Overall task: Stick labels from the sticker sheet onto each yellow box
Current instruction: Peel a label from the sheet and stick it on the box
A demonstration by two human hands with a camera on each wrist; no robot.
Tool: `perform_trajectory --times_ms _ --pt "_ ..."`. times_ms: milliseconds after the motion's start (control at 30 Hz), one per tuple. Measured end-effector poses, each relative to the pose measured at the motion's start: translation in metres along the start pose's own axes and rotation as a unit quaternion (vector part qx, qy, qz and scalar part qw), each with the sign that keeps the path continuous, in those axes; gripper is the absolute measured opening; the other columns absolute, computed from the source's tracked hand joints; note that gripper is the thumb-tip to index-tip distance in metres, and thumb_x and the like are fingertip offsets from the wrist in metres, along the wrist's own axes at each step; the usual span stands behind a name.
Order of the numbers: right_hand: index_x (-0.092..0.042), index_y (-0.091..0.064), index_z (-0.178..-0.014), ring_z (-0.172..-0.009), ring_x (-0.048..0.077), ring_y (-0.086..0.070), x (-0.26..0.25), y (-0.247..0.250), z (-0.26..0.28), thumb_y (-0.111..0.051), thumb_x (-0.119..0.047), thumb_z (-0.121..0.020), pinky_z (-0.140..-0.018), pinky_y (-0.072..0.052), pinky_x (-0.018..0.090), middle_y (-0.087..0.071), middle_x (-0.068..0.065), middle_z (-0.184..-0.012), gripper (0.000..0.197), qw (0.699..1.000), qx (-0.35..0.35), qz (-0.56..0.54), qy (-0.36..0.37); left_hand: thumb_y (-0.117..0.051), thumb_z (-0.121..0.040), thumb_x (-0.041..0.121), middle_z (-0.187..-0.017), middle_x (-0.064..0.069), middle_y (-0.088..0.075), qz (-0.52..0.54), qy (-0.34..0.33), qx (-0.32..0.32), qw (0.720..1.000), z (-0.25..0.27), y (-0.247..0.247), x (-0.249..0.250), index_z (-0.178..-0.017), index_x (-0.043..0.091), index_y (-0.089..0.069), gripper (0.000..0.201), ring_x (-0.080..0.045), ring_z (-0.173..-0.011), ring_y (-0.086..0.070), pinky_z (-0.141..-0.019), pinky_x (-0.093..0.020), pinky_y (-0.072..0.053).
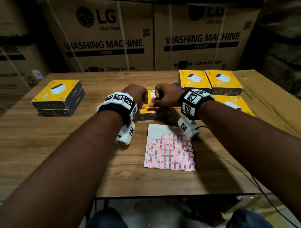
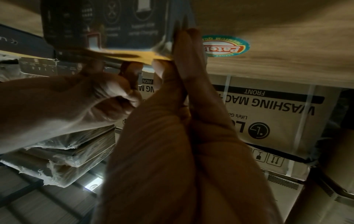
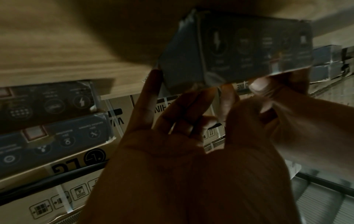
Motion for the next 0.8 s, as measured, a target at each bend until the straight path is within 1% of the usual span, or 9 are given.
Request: perform_trajectory --times_ms 167,267,333,367,433,533,600,700,800 --pt "-0.023 -0.049 -0.079 -0.089 0.010 -0.068 -0.003 -0.002 0.002 -0.091 -0.033 -0.059 -0.076 -0.055 0.032 -0.072 -0.004 -0.089 0.048 1.000 -0.020 -0.011 0.004 -0.082 -0.072 0.003 -0.098 0.000 -0.072 0.005 0.001 0.003 1.000 0.002 0.000 0.002 -0.088 0.019 -0.071 0.025 -0.017 -0.095 -0.067 -0.091 -0.035 -0.053" --pt "-0.024 -0.050 -0.077 -0.088 0.009 -0.069 -0.003 0.001 0.000 -0.085 -0.020 -0.070 -0.079 -0.057 0.034 -0.072 -0.004 -0.088 0.035 1.000 -0.012 0.002 0.002 -0.080 -0.074 0.002 -0.102 0.000 -0.072 0.003 0.003 0.004 1.000 0.003 -0.001 0.001 -0.091 0.019 -0.071 0.026 -0.017 -0.099 -0.067 -0.092 -0.035 -0.052" --pt "-0.021 -0.052 -0.078 -0.086 0.008 -0.071 -0.001 0.002 0.001 -0.072 -0.006 -0.081 -0.074 -0.059 0.032 -0.073 -0.003 -0.085 0.025 1.000 -0.001 -0.021 -0.002 -0.079 -0.075 0.003 -0.105 -0.001 -0.072 0.001 0.007 -0.008 1.000 0.004 -0.002 0.001 -0.096 0.017 -0.070 0.026 -0.018 -0.102 -0.066 -0.093 -0.035 -0.051" --pt "-0.021 -0.053 -0.079 -0.085 0.008 -0.071 0.000 0.003 0.004 -0.069 -0.006 -0.084 -0.070 -0.058 0.028 -0.072 -0.004 -0.083 0.022 1.000 0.006 -0.024 -0.002 -0.080 -0.076 0.008 -0.107 -0.001 -0.071 0.000 0.010 -0.011 1.000 0.005 -0.003 0.001 -0.098 0.017 -0.069 0.026 -0.018 -0.103 -0.065 -0.093 -0.035 -0.051" --pt "-0.021 -0.055 -0.081 -0.084 0.006 -0.067 0.001 0.002 0.007 -0.070 -0.013 -0.085 -0.066 -0.052 0.021 -0.068 -0.008 -0.084 0.018 1.000 0.018 -0.009 0.006 -0.082 -0.076 0.029 -0.108 -0.001 -0.069 0.004 0.020 -0.008 1.000 0.007 -0.002 0.001 -0.101 0.018 -0.068 0.031 -0.019 -0.102 -0.063 -0.090 -0.035 -0.052" --pt "-0.023 -0.055 -0.080 -0.092 0.010 -0.066 0.001 0.001 0.009 -0.059 -0.005 -0.087 -0.080 -0.055 0.030 -0.069 -0.004 -0.092 0.020 1.000 0.020 0.002 0.019 -0.073 -0.075 0.057 -0.099 0.000 -0.067 -0.009 0.031 -0.018 0.999 0.010 -0.004 0.005 -0.100 0.017 -0.067 0.048 -0.020 -0.093 -0.062 -0.081 -0.031 -0.052" --pt "-0.024 -0.054 -0.078 -0.098 0.013 -0.067 0.001 0.002 0.010 -0.049 0.003 -0.086 -0.084 -0.056 0.036 -0.069 -0.002 -0.096 0.028 1.000 0.017 -0.002 0.015 -0.070 -0.071 0.067 -0.097 -0.002 -0.066 -0.033 0.032 -0.022 0.999 0.011 -0.007 0.011 -0.099 0.015 -0.065 0.059 -0.020 -0.089 -0.062 -0.080 -0.034 -0.053" --pt "-0.021 -0.055 -0.081 -0.095 0.012 -0.067 -0.001 0.002 0.013 -0.054 0.000 -0.087 -0.079 -0.057 0.033 -0.069 -0.001 -0.094 0.022 1.000 0.007 -0.021 0.016 -0.076 -0.068 0.061 -0.104 -0.005 -0.060 -0.070 0.033 -0.008 0.997 0.013 -0.011 0.020 -0.106 0.015 -0.061 0.061 -0.025 -0.095 -0.060 -0.077 -0.034 -0.051" --pt "-0.019 -0.054 -0.083 -0.079 0.006 -0.063 0.000 0.002 0.016 -0.059 -0.004 -0.087 -0.060 -0.049 0.018 -0.064 -0.006 -0.084 0.016 1.000 0.013 -0.025 0.011 -0.081 -0.068 0.050 -0.109 -0.009 -0.060 -0.088 0.034 -0.015 0.995 0.015 -0.011 0.025 -0.109 0.013 -0.063 0.058 -0.029 -0.099 -0.062 -0.076 -0.033 -0.050"
Point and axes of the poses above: each hand's wrist, its own z-axis away from the middle knuckle, its own y-axis out of the back of the hand, x = y × z, the point moved 3 cm from there along -z, towards the middle knuckle
